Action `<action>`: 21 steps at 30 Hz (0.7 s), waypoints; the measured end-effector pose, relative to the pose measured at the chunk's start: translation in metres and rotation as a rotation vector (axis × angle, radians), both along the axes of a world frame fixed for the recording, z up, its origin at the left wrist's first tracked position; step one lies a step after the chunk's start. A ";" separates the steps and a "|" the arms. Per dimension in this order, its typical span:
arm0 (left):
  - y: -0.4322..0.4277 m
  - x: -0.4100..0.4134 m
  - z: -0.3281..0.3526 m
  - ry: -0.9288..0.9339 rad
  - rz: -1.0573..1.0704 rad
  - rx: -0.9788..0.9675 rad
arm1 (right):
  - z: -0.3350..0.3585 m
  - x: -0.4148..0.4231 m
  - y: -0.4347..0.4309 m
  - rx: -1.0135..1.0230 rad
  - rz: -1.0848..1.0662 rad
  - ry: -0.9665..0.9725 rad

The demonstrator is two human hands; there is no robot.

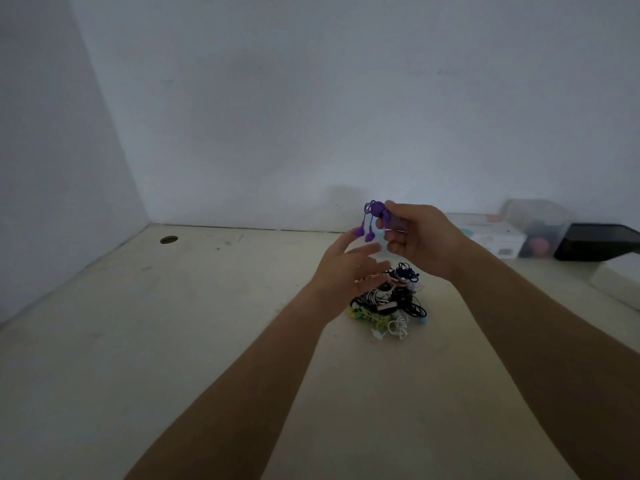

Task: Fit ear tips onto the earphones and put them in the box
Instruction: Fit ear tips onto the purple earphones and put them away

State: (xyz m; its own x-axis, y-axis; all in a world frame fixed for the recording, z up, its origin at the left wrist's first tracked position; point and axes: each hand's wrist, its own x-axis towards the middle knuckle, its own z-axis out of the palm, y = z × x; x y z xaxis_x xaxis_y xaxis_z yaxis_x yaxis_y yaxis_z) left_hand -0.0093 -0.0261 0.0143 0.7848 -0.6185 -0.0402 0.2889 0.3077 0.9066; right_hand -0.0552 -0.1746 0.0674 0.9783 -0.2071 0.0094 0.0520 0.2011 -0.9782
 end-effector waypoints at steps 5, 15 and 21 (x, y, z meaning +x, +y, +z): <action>0.018 -0.017 0.004 0.079 -0.081 -0.125 | -0.009 -0.019 0.010 0.026 0.084 0.012; 0.061 -0.060 -0.044 -0.190 0.059 0.327 | -0.062 -0.062 0.034 -0.443 0.204 0.324; 0.070 -0.067 -0.065 -0.478 0.200 0.535 | -0.073 -0.072 0.051 -1.054 0.158 0.315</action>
